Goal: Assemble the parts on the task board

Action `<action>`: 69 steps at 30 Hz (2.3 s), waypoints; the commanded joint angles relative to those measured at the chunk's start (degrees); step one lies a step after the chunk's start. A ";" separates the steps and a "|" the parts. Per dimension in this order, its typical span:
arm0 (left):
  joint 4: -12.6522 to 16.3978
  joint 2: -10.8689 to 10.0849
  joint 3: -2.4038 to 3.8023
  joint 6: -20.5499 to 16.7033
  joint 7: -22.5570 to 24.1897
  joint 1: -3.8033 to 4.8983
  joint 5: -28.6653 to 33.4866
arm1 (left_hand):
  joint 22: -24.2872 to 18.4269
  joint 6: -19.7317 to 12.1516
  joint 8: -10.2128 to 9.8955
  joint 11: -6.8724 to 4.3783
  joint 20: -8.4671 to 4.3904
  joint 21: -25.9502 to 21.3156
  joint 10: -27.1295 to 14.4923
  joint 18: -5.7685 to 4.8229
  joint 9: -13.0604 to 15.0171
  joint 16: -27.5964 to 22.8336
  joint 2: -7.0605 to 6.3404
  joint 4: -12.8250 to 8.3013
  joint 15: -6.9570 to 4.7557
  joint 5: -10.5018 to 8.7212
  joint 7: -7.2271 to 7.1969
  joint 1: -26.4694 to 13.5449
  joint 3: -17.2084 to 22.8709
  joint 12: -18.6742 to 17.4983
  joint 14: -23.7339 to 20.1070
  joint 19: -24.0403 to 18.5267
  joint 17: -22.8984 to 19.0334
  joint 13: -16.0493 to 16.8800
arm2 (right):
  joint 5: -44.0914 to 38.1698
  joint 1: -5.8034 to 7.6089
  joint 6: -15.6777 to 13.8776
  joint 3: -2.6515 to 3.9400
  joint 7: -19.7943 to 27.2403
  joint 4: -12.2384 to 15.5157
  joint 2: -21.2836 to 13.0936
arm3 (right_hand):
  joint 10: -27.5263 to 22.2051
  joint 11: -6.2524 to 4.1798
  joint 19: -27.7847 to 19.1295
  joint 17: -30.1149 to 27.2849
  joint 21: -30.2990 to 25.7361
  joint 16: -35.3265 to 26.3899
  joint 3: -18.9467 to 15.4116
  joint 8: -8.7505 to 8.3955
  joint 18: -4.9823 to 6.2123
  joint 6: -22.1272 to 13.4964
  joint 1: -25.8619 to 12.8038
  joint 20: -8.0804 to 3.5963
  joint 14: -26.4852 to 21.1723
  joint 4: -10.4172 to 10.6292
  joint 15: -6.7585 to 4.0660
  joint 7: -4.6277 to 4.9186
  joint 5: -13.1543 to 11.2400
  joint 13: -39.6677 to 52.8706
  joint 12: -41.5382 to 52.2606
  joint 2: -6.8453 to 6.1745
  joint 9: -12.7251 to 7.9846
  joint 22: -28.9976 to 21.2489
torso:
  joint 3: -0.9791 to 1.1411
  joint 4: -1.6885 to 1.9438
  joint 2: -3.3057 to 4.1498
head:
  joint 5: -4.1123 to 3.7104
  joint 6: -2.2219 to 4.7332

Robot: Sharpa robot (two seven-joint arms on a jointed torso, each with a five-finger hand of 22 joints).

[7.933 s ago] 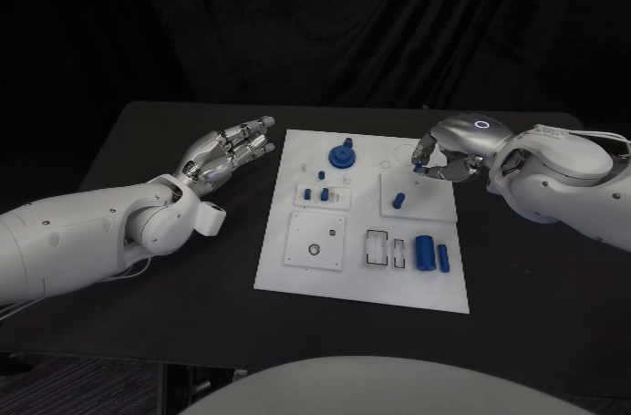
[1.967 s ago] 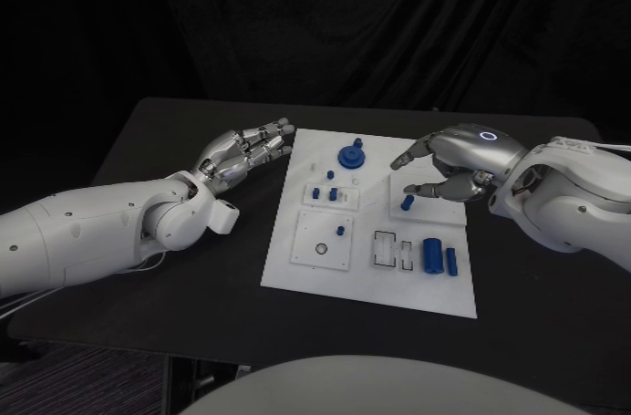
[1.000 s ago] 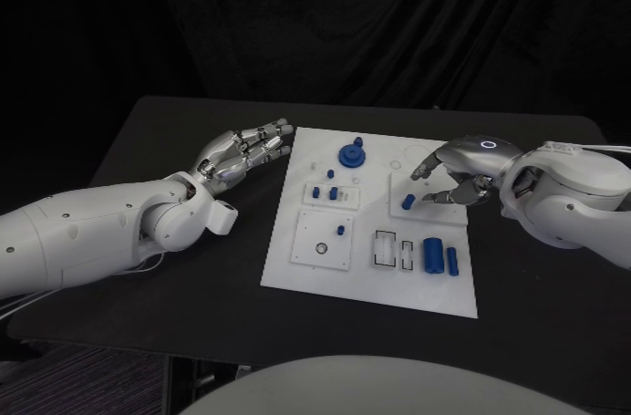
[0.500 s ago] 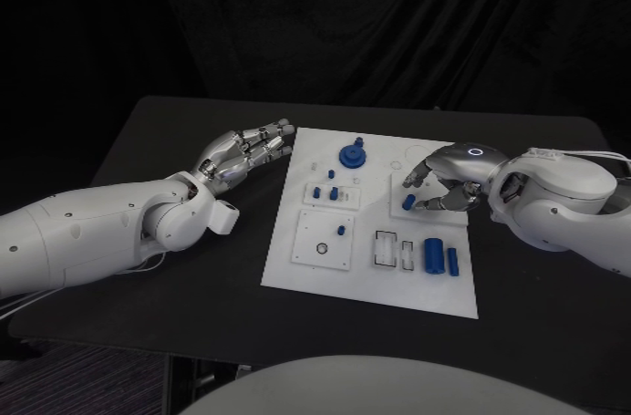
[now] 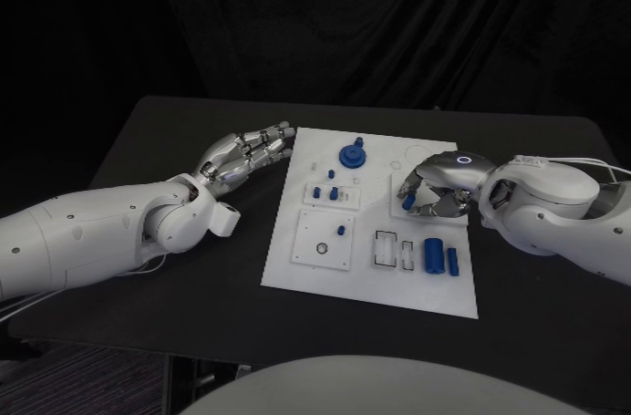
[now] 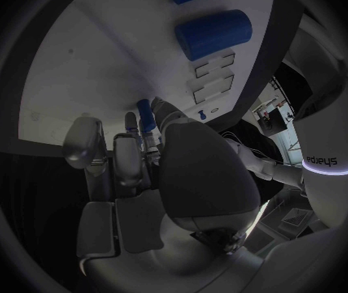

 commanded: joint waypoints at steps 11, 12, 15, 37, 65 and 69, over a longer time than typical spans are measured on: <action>-0.04 0.02 0.05 0.90 3.52 -0.77 0.06 | -0.03 0.29 0.39 0.31 0.28 0.11 0.27 0.92 0.04 0.36 -0.14 0.02 0.04 0.27 -0.10 0.54 0.29 0.24 0.17 0.01 0.06 0.07 | -0.48 -0.47 -1.40 0.03 1.19 -0.75 0.73 | 6.02 -1.05 0.87 0.69 1.45 0.68 3.35 3.22 -0.71 7.17 1.83 -0.14 0.80 -2.36 -0.17 0.16 0.08 -0.80 -1.43 0.72 2.72 8.38 | 0.04 -0.02 0.01 | 0.10 0.00; -0.04 0.00 0.05 0.89 3.52 -0.79 0.06 | -0.03 0.29 0.39 0.31 0.28 0.11 0.27 0.92 0.04 0.36 -0.14 0.02 0.04 0.27 -0.10 0.54 0.29 0.24 0.17 0.01 0.06 0.07 | -0.48 -0.48 -1.61 0.03 1.21 -0.76 0.74 | 6.30 -1.10 0.88 0.66 1.49 0.66 3.50 3.34 -0.72 7.41 1.90 -0.15 0.80 -2.49 -0.18 0.20 0.07 -0.82 -1.48 0.77 2.86 8.38 | 0.04 -0.04 0.00 | 0.15 0.00; -0.03 -0.02 0.05 0.90 3.48 -0.84 0.06 | -0.03 0.29 0.39 0.31 0.28 0.11 0.27 0.92 0.04 0.36 -0.14 0.02 0.04 0.27 -0.10 0.54 0.29 0.24 0.17 0.01 0.06 0.07 | -0.48 -0.49 -2.56 0.04 1.37 -0.71 0.70 | 7.23 -1.27 0.88 0.69 1.53 0.68 4.01 3.74 -0.72 8.19 2.23 -0.16 0.83 -3.01 -0.15 0.30 0.06 -0.87 -1.61 0.96 3.35 8.38 | 0.01 -0.04 0.00 | 0.28 0.00; 0.30 -0.37 0.05 0.59 3.97 -1.05 0.06 | -0.37 0.93 0.60 0.67 0.26 0.03 0.50 0.97 0.09 0.36 -0.12 0.04 -0.12 0.31 0.19 0.63 0.39 0.40 0.17 -0.13 0.06 0.10 | -0.48 1.65 -10.32 0.05 1.51 5.20 -2.70 | 11.86 -2.08 1.07 0.57 2.33 0.58 5.17 5.29 -0.82 10.98 2.54 -0.52 0.94 -5.09 -0.56 0.69 -0.06 -0.90 -2.11 1.44 5.75 8.52 | 0.05 -0.06 -0.05 | 0.80 0.00; -0.34 0.78 0.06 -0.07 5.35 -1.07 0.06 | -2.65 -17.32 -2.11 1.57 -1.45 -0.55 -0.52 0.73 -1.59 0.06 -0.50 0.27 -1.19 0.39 -8.37 0.07 -0.19 -0.22 -0.82 -1.29 -0.15 -0.07 | -4.50 1.81 -0.89 0.06 1.57 8.01 9.13 | 13.18 -2.06 0.90 0.31 2.03 0.35 5.66 4.30 -0.76 10.10 2.65 -0.64 0.97 -6.33 -0.60 1.19 0.00 -0.92 -3.00 0.60 6.23 8.41 | 0.00 0.25 0.11 | 1.25 0.00; -0.61 1.00 0.06 -0.05 5.37 -1.07 0.06 | -2.96 -18.47 -2.18 1.44 -1.49 -0.60 -0.70 0.69 -1.67 0.02 -0.42 0.26 -1.18 0.40 -9.41 -0.01 -0.24 -0.33 -0.97 -1.43 -0.19 -0.09 | -4.95 0.28 -0.71 0.06 1.94 6.88 11.50 | 13.14 -2.00 0.82 0.22 1.87 0.28 5.75 4.12 -0.73 9.92 2.67 -0.61 0.93 -6.44 -0.56 1.26 0.00 -0.93 -3.14 0.55 6.22 8.36 | -0.04 0.12 0.04 | 1.37 0.00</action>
